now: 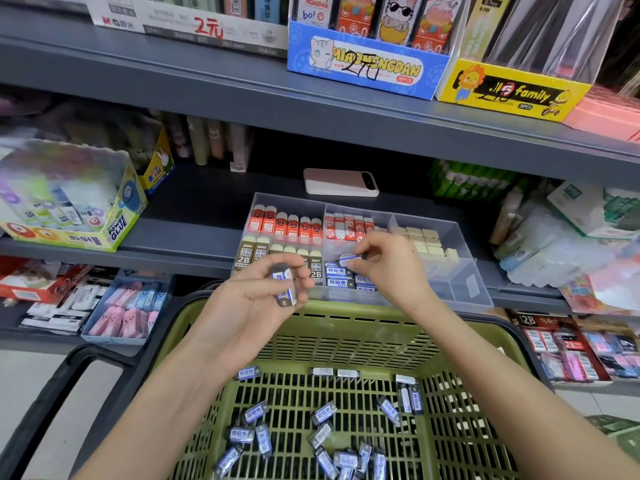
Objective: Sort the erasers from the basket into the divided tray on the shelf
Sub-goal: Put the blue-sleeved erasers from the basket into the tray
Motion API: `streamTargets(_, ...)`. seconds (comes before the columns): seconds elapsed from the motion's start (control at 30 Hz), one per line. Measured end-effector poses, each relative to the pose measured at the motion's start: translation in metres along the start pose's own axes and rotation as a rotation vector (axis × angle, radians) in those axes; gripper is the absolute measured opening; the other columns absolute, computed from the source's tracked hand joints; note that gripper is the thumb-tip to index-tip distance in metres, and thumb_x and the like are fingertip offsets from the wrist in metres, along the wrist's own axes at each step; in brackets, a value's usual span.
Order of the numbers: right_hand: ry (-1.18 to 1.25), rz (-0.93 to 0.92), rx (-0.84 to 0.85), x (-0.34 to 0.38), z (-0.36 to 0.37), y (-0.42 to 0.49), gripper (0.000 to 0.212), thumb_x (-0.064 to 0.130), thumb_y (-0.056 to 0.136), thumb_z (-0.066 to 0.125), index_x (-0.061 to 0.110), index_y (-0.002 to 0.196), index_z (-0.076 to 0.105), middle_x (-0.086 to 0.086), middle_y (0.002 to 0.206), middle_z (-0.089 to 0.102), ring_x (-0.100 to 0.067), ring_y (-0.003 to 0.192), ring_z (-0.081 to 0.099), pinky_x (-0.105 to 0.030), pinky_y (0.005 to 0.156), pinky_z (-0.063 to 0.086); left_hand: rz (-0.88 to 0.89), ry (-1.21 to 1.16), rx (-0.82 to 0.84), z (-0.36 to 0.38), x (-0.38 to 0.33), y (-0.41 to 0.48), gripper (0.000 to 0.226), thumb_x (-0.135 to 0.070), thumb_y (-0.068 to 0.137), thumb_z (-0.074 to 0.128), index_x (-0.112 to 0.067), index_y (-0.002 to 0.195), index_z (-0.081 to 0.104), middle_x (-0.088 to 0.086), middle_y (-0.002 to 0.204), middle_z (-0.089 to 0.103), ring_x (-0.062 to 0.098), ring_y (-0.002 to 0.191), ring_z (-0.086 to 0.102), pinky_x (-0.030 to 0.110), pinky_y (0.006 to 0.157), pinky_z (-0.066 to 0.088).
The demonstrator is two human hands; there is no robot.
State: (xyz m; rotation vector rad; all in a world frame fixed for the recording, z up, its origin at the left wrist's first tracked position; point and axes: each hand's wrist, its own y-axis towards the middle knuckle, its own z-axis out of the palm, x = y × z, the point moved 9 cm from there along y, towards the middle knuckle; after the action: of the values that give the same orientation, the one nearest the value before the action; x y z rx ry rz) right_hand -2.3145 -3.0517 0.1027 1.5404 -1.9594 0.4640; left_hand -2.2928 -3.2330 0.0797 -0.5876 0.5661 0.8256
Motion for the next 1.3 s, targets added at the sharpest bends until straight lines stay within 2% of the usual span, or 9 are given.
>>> streamTargets(0.23, -0.091, 0.008, -0.067, 0.001, -0.002, -0.003, 0.008, 0.010, 0.078, 0.071, 0.010, 0.071, 0.074, 0.005, 0.065, 0.064, -0.008, 0.065, 0.051, -0.020, 0.075, 0.041, 0.056, 0.117, -0.037, -0.004, -0.002, 0.002, 0.036, -0.008, 0.074, 0.059, -0.003, 0.109, 0.066, 0.005, 0.077, 0.066, 0.020, 0.083, 0.070, 0.026, 0.073, 0.056)
streamTargets(0.47, 0.074, 0.086, -0.200, -0.005, -0.006, -0.008, 0.018, 0.001, 0.079, 0.067, 0.017, 0.083, 0.059, 0.003, 0.079, 0.059, -0.009, 0.071, 0.054, 0.000, 0.058, 0.036, 0.103, 0.336, -0.077, -0.005, -0.008, -0.001, 0.049, -0.024, 0.063, 0.073, -0.012, 0.109, 0.061, 0.009, 0.093, 0.074, 0.019, 0.079, 0.071, 0.022, 0.059, 0.054)
streamTargets(0.73, 0.119, 0.229, -0.197, -0.017, -0.005, -0.006, 0.020, 0.000, 0.075, 0.070, 0.017, 0.075, 0.060, 0.008, 0.064, 0.056, -0.012, 0.069, 0.057, -0.015, 0.066, 0.044, 0.193, 0.310, -0.120, -0.009, -0.017, -0.003, 0.035, -0.022, 0.059, 0.077, -0.016, 0.092, 0.067, 0.010, 0.086, 0.073, 0.020, 0.074, 0.067, 0.021, 0.059, 0.053)
streamTargets(0.8, 0.124, 0.254, -0.162, -0.017, 0.000, -0.005, 0.020, -0.003, 0.073, 0.070, 0.015, 0.071, 0.062, 0.002, 0.068, 0.060, -0.015, 0.074, 0.060, -0.026, 0.075, 0.050, 0.198, 0.305, -0.128, -0.009, -0.017, -0.003, 0.037, -0.021, 0.059, 0.076, -0.014, 0.095, 0.067, 0.008, 0.083, 0.073, 0.018, 0.072, 0.066, 0.020, 0.059, 0.053)
streamTargets(0.9, 0.063, 0.218, -0.096, -0.009, 0.007, -0.001, 0.010, -0.008, 0.072, 0.065, -0.002, 0.065, 0.069, -0.008, 0.068, 0.067, -0.008, 0.060, 0.056, -0.010, 0.069, 0.046, 0.204, 0.306, -0.137, -0.009, -0.017, -0.004, 0.036, -0.020, 0.061, 0.075, -0.014, 0.096, 0.067, 0.008, 0.080, 0.072, 0.014, 0.065, 0.064, 0.019, 0.059, 0.052)
streamTargets(1.0, 0.013, 0.209, -0.048, -0.010, 0.010, 0.001, 0.015, -0.004, 0.076, 0.058, -0.011, 0.068, 0.068, -0.020, 0.068, 0.068, -0.021, 0.069, 0.064, -0.024, 0.084, 0.040, 0.211, 0.301, -0.145, -0.010, -0.017, -0.005, 0.033, -0.021, 0.060, 0.076, -0.016, 0.092, 0.070, 0.008, 0.081, 0.071, 0.012, 0.064, 0.063, 0.019, 0.059, 0.052)
streamTargets(1.13, 0.004, 0.172, 0.028, -0.008, 0.008, 0.000, 0.024, 0.006, 0.088, 0.055, -0.011, 0.079, 0.069, -0.024, 0.084, 0.070, -0.030, 0.096, 0.063, -0.014, 0.075, 0.037, 0.212, 0.313, -0.126, -0.010, -0.017, -0.004, 0.026, -0.017, 0.064, 0.074, -0.020, 0.090, 0.075, 0.007, 0.088, 0.071, 0.016, 0.074, 0.064, 0.020, 0.062, 0.053)
streamTargets(1.23, -0.038, 0.036, -0.005, 0.016, -0.006, -0.010, 0.028, 0.015, 0.092, 0.053, -0.005, 0.080, 0.069, -0.021, 0.081, 0.069, -0.032, 0.081, 0.062, -0.014, 0.059, 0.040, 0.228, 0.354, -0.098, -0.008, -0.017, -0.004, 0.027, -0.017, 0.063, 0.073, -0.023, 0.089, 0.076, 0.004, 0.091, 0.073, 0.015, 0.075, 0.065, 0.020, 0.065, 0.053)
streamTargets(1.3, 0.160, 0.000, 0.072, 0.032, -0.008, -0.020, 0.031, 0.026, 0.092, 0.056, 0.001, 0.080, 0.070, -0.022, 0.082, 0.067, -0.029, 0.069, 0.059, -0.029, 0.064, 0.049, 0.247, 0.399, -0.094, -0.006, -0.018, -0.004, 0.029, -0.018, 0.062, 0.074, -0.021, 0.092, 0.075, 0.004, 0.092, 0.073, 0.014, 0.073, 0.066, 0.019, 0.065, 0.053)
